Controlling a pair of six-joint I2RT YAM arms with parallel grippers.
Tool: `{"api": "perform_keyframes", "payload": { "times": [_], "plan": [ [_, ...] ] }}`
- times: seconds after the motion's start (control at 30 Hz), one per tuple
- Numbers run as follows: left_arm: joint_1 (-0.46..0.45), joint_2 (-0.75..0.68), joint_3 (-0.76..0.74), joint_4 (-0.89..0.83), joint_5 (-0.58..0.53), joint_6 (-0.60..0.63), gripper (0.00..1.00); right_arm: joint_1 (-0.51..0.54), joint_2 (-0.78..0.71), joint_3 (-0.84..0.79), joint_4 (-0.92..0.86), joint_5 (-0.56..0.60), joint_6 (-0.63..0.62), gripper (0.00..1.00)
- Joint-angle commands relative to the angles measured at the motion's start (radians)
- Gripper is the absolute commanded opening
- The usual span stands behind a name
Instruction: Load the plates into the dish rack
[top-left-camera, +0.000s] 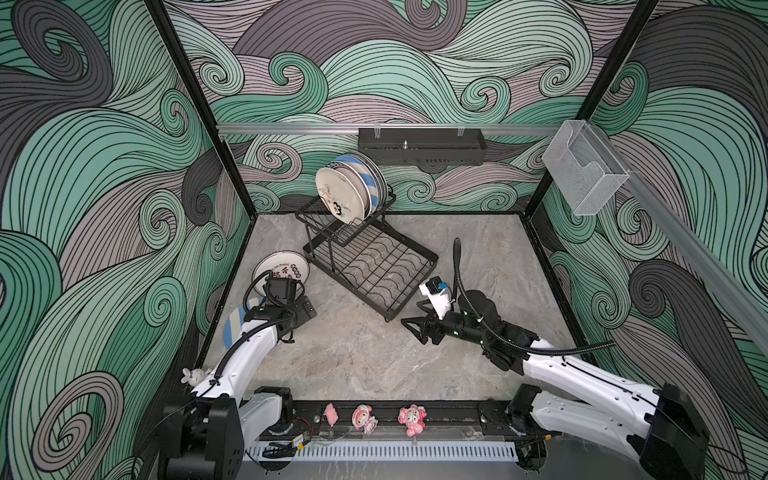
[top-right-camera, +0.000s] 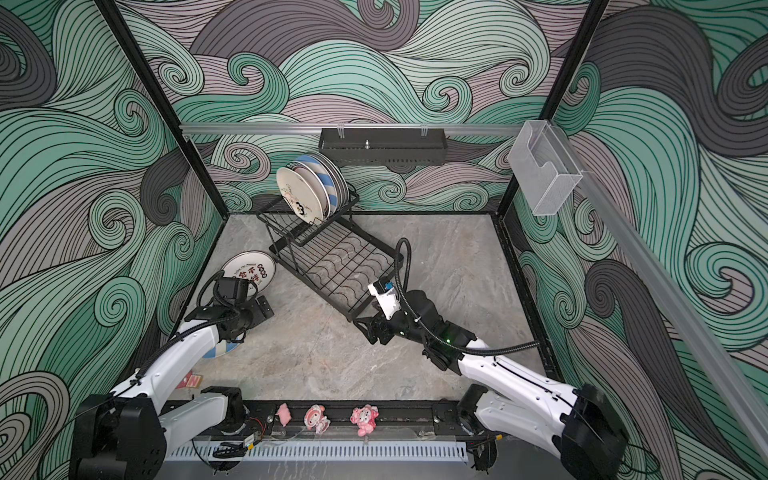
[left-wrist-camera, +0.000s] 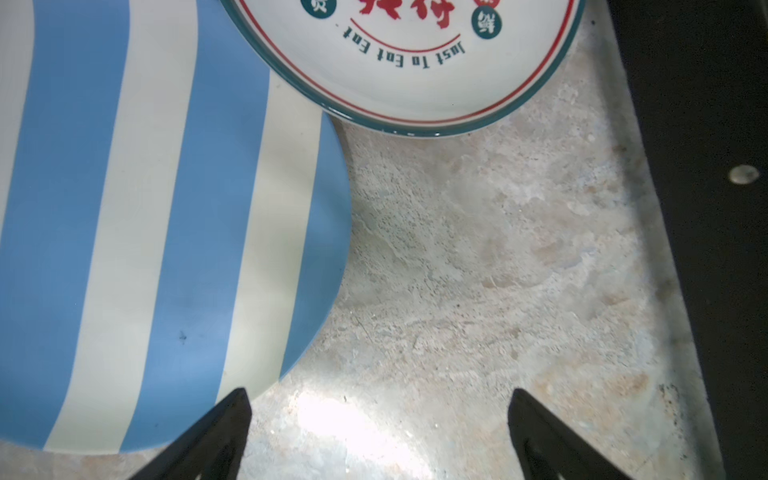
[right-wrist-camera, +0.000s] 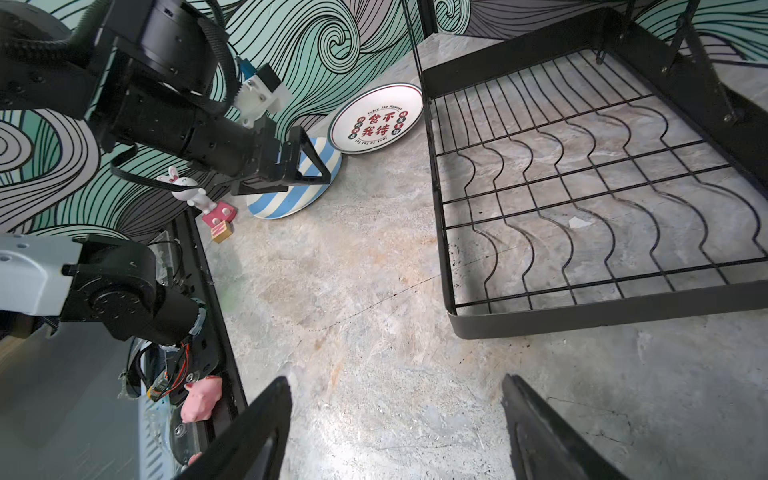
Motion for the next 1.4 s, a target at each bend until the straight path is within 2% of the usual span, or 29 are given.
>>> {"api": "perform_keyframes", "payload": {
  "times": [0.0, 0.13, 0.27, 0.53, 0.83, 1.0, 1.2, 1.37],
  "plan": [
    [0.016, 0.024, -0.002, 0.066, 0.011, -0.014, 0.99, -0.003, -0.003, -0.011, 0.052, -0.053, 0.043, 0.8],
    [0.043, 0.048, -0.009, 0.101, 0.001, 0.015, 0.98, -0.003, -0.006, -0.015, 0.034, -0.051, 0.036, 0.84],
    [0.101, 0.079, -0.009, 0.117, 0.065, 0.019, 0.98, -0.002, -0.008, -0.016, 0.026, -0.05, 0.032, 0.85],
    [0.133, 0.141, 0.012, 0.12, 0.104, 0.04, 0.99, -0.003, 0.012, -0.018, 0.031, -0.055, 0.04, 0.85],
    [0.139, 0.25, 0.012, 0.141, 0.23, 0.052, 0.99, -0.003, 0.001, -0.037, 0.045, -0.004, 0.048, 0.86],
    [0.137, 0.195, -0.034, 0.147, 0.324, 0.04, 0.99, -0.003, 0.027, -0.012, 0.023, -0.008, 0.042, 0.86],
    [0.135, 0.114, -0.092, 0.138, 0.384, 0.017, 0.99, -0.005, 0.076, 0.008, 0.027, -0.018, 0.051, 0.86],
    [0.133, 0.099, -0.099, 0.147, 0.458, 0.008, 0.99, -0.005, 0.106, 0.026, 0.02, -0.032, 0.055, 0.86]
  ]
}}
